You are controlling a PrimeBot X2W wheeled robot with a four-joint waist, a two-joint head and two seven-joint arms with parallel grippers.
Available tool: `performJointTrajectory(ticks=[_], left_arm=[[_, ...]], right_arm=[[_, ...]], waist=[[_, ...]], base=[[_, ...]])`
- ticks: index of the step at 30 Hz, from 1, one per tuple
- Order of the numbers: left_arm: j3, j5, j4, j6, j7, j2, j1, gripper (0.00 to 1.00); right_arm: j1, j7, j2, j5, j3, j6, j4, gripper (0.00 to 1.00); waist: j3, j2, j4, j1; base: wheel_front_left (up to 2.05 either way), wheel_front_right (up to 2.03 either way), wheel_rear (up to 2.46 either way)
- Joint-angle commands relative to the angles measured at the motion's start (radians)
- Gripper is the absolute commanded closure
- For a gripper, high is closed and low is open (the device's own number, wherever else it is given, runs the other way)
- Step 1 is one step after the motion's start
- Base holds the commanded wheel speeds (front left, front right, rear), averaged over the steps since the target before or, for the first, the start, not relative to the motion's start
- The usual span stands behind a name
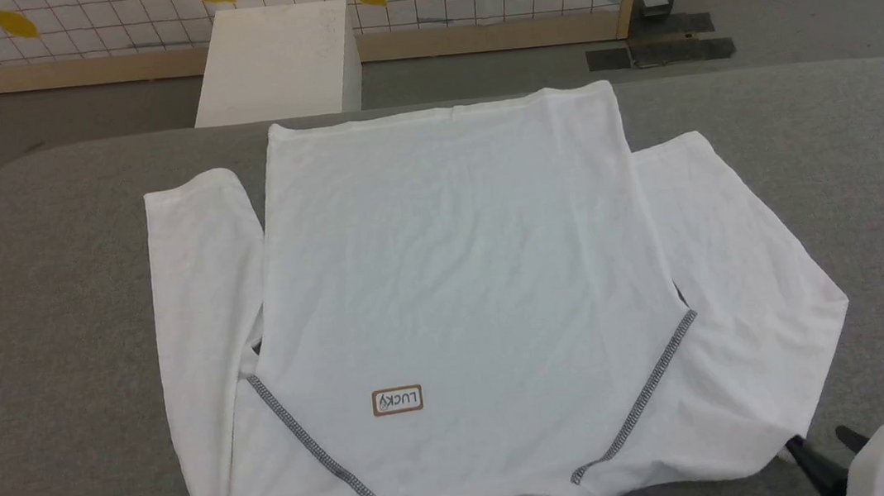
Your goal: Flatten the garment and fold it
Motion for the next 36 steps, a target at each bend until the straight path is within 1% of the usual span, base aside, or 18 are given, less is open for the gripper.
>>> performJointTrajectory(ticks=[1, 4, 7, 9, 11, 13, 14, 16, 18, 19, 20, 21, 24, 28, 33, 36], left_arm=[[0.02, 0.005, -0.023, 0.015, -0.008, 0.024, 0.011, 0.0], [0.056, 0.023, -0.08, 0.033, -0.044, 0.051, 0.012, 0.0], [0.087, 0.068, -0.135, 0.043, -0.125, 0.068, -0.002, 0.0], [0.096, 0.106, -0.164, 0.025, -0.205, 0.072, -0.026, 0.0], [0.097, 0.148, -0.181, -0.007, -0.302, 0.074, -0.052, 0.0], [0.097, 0.189, -0.186, -0.035, -0.396, 0.071, -0.077, 0.0], [0.097, 0.211, -0.184, -0.045, -0.421, 0.072, -0.087, 0.0], [0.103, 0.263, -0.19, -0.066, -0.451, 0.065, -0.114, 0.0], [0.116, 0.321, -0.209, -0.086, -0.46, 0.05, -0.141, 0.0], [0.13, 0.367, -0.238, -0.099, -0.461, 0.036, -0.163, 0.0], [0.142, 0.45, -0.277, -0.131, -0.461, 0.008, -0.186, 0.0], [0.148, 0.476, -0.289, -0.143, -0.462, -0.005, -0.194, 0.0], [0.164, 0.53, -0.294, -0.175, -0.462, -0.046, -0.213, 0.0], [0.181, 0.579, -0.292, -0.214, -0.462, -0.085, -0.241, 0.0], [0.201, 0.618, -0.292, -0.256, -0.462, -0.131, -0.287, 0.0], [0.208, 0.635, -0.287, -0.279, -0.462, -0.153, -0.304, 0.0]], right_arm=[[0.0, 0.008, -0.001, 0.016, -0.021, -0.002, -0.028, 0.0], [0.007, 0.034, 0.009, 0.045, -0.086, -0.002, -0.1, 0.0], [-0.01, 0.065, 0.014, 0.061, -0.155, -0.002, -0.174, 0.0], [-0.043, 0.077, 0.015, 0.067, -0.202, -0.002, -0.21, 0.0], [-0.097, 0.079, 0.019, 0.064, -0.24, -0.002, -0.226, 0.0], [-0.171, 0.073, 0.022, 0.054, -0.27, -0.002, -0.223, 0.0], [-0.205, 0.07, 0.02, 0.045, -0.275, -0.002, -0.215, 0.0], [-0.291, 0.066, 0.012, 0.029, -0.274, -0.002, -0.181, 0.0], [-0.378, 0.062, -0.001, 0.009, -0.263, -0.002, -0.132, 0.0], [-0.427, 0.063, -0.007, 0.0, -0.254, -0.002, -0.099, 0.0], [-0.518, 0.067, -0.034, -0.04, -0.222, -0.002, -0.025, 0.0], [-0.557, 0.069, -0.04, -0.048, -0.209, -0.002, 0.008, 0.0], [-0.68, 0.086, -0.072, -0.099, -0.152, -0.002, 0.118, 0.0], [-0.816, 0.119, -0.092, -0.17, -0.075, -0.002, 0.249, 0.0], [-0.949, 0.157, -0.109, -0.257, 0.016, -0.002, 0.382, 0.0], [-1.003, 0.166, -0.114, -0.297, 0.046, -0.002, 0.445, 0.0]], waist=[[-0.004, -0.0001, 0.0, 0.0001], [-0.007, -0.0001, 0.001, 0.0001], [-0.003, -0.0001, -0.003, 0.0001], [0.007, -0.0001, -0.007, 0.0001], [0.018, -0.0001, -0.014, 0.0001], [0.034, -0.0001, -0.022, 0.0001], [0.043, -0.0001, -0.025, 0.0001], [0.07, -0.0001, -0.032, 0.0001], [0.103, -0.0001, -0.035, 0.0001], [0.125, -0.0001, -0.034, 0.0001], [0.167, -0.0001, -0.03, 0.0001], [0.186, -0.0001, -0.028, 0.0001], [0.254, -0.0001, -0.015, 0.0001], [0.325, -0.0001, 0.003, 0.0001], [0.404, -0.0001, 0.04, 0.0001], [0.435, -0.0001, 0.056, 0.0001]], base=[[0.0, 0.0, 0.0], [0.0, 0.0, 0.0], [0.0, 0.0, 0.0], [0.0, 0.0, 0.0], [0.0, 0.0, 0.0], [0.0, 0.0, 0.0], [0.0, 0.0, 0.0], [0.0, 0.0, 0.0], [0.0, 0.0, 0.0], [0.0, 0.0, 0.0], [0.0, 0.0, 0.0], [0.0, 0.0, 0.0], [0.0, 0.0, 0.0], [0.0, 0.0, 0.0], [0.0, 0.0, 0.0], [0.0, 0.0, 0.0]])
